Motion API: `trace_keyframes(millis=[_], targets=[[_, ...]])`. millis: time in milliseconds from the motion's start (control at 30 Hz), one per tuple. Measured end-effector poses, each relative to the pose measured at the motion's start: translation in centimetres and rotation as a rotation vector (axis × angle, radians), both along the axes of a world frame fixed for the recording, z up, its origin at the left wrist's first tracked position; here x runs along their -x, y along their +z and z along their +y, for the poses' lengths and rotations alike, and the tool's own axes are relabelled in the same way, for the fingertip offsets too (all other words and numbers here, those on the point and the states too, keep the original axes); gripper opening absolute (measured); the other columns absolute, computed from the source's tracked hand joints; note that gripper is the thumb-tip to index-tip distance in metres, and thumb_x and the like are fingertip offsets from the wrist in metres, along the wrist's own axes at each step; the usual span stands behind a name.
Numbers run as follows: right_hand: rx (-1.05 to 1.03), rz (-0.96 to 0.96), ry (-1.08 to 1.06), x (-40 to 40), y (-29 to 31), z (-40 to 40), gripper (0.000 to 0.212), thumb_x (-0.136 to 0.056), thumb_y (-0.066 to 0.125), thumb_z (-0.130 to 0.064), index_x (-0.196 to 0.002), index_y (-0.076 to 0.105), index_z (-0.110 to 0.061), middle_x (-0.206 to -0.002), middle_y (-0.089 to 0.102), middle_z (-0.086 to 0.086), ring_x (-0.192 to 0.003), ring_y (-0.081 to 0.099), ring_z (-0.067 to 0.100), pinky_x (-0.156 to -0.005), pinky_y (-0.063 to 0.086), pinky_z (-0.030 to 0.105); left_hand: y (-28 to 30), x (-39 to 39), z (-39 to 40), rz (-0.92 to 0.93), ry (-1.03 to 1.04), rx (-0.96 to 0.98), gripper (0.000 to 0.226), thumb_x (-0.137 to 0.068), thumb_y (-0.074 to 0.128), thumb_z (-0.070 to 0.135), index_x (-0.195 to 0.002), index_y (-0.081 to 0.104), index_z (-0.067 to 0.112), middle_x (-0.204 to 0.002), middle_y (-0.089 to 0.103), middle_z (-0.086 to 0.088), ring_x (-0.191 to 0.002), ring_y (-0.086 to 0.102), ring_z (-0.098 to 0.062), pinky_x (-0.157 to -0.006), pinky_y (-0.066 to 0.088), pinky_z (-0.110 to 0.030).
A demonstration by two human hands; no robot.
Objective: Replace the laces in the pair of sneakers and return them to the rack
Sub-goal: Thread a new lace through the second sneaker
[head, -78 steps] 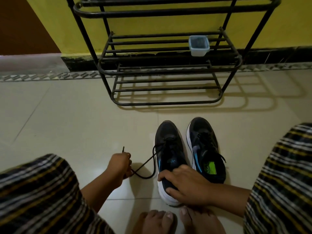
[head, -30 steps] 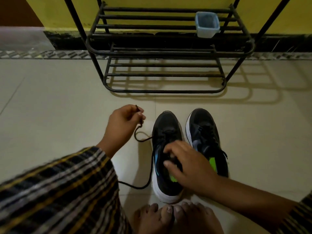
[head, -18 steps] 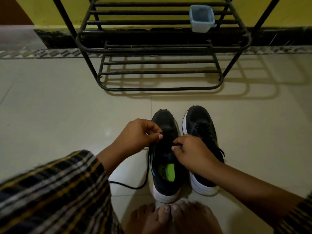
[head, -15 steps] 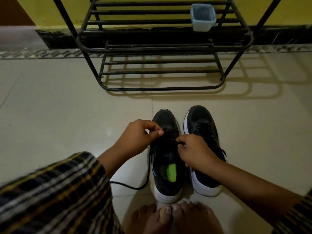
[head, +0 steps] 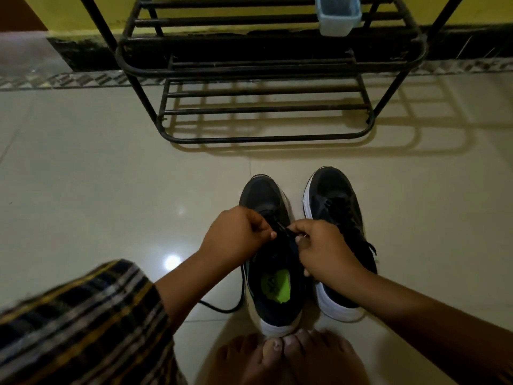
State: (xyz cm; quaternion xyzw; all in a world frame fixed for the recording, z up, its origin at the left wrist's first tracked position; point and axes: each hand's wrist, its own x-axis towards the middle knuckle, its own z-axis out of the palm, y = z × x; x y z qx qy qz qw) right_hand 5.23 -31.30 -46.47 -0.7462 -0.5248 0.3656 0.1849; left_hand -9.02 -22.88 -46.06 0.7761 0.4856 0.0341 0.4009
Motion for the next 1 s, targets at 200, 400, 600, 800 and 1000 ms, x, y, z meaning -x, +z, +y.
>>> trace_keyframes(millis=[200, 400, 600, 800, 1000], targets=[[-0.147, -0.033, 0.042, 0.4, -0.2, -0.1, 0.023, -0.091, 0.048, 0.000, -0.103, 0.067, -0.006, -0.102, 0.064, 0.011, -0.098, 0.058, 0.023, -0.086, 0.047, 0.031, -0.8, -0.1, -0.5, 0.049, 0.044, -0.034, 0.020, -0.084, 0.066, 0.025, -0.064, 0.064, 0.025, -0.068, 0.064, 0.005, -0.070, 0.063, -0.013, -0.068, 0.052, -0.027], [-0.145, -0.087, 0.112, 0.4, -0.2, -0.2, 0.027, -0.093, 0.045, -0.005, -0.113, 0.064, -0.006, -0.108, 0.060, 0.009, -0.100, 0.056, 0.023, -0.082, 0.044, 0.027, -1.3, -0.2, -0.6, 0.067, -0.035, -0.118, 0.019, -0.087, 0.062, 0.028, -0.076, 0.070, 0.014, -0.077, 0.068, -0.003, -0.073, 0.063, -0.018, -0.068, 0.053, -0.033], [-0.196, -0.204, 0.212, 0.5, 0.2, -0.7, 0.036, -0.090, 0.038, -0.019, -0.112, 0.062, -0.005, -0.106, 0.060, 0.012, -0.092, 0.059, 0.029, -0.075, 0.048, 0.034, -1.5, 0.4, -1.0, 0.051, -0.193, -0.388, 0.022, -0.089, 0.055, 0.029, -0.093, 0.073, 0.017, -0.090, 0.063, -0.003, -0.084, 0.058, -0.021, -0.064, 0.046, -0.029], [-0.224, -0.267, 0.270, 0.9, 0.1, -0.8, 0.024, -0.094, 0.045, -0.010, -0.114, 0.058, -0.009, -0.110, 0.056, 0.010, -0.092, 0.058, 0.029, -0.072, 0.048, 0.036, -2.2, 0.7, -1.4, -0.028, -0.071, -0.316, 0.017, -0.091, 0.058, 0.021, -0.098, 0.072, 0.016, -0.097, 0.062, -0.003, -0.090, 0.058, -0.021, -0.074, 0.049, -0.034], [-0.227, -0.289, 0.298, 1.1, -0.2, -0.7, 0.023, -0.096, 0.044, -0.013, -0.116, 0.056, -0.011, -0.112, 0.054, 0.009, -0.092, 0.057, 0.028, -0.071, 0.046, 0.036, -2.5, 0.3, -1.2, -0.093, 0.077, -0.160, 0.009, -0.087, 0.064, 0.016, -0.088, 0.072, 0.016, -0.088, 0.062, 0.006, -0.081, 0.056, -0.007, -0.069, 0.039, -0.008]])
